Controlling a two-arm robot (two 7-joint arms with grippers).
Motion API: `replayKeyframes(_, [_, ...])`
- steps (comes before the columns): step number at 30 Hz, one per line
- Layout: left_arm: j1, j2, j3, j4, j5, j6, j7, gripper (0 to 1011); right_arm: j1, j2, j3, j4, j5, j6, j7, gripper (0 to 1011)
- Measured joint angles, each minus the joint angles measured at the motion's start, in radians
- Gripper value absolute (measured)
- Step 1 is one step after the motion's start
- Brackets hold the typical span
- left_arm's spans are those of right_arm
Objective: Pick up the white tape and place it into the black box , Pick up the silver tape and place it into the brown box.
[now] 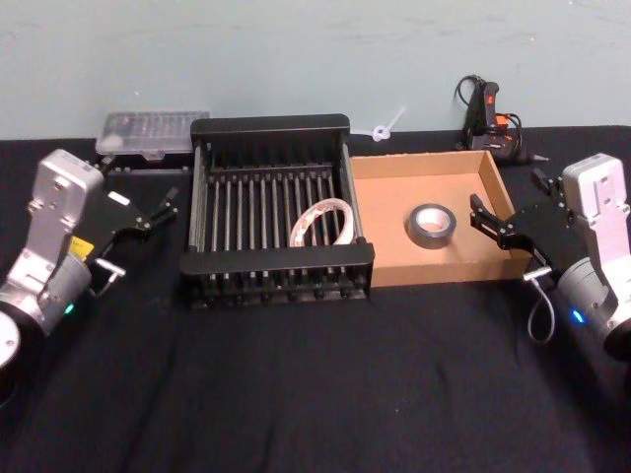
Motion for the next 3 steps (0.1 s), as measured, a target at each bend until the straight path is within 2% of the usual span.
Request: replayKeyframes(3, [0.000,0.000,0.000,0.000,0.000,0.000,0.000,1001,0.000,0.000,0.000,0.000,0.000,0.000,0.000,1002])
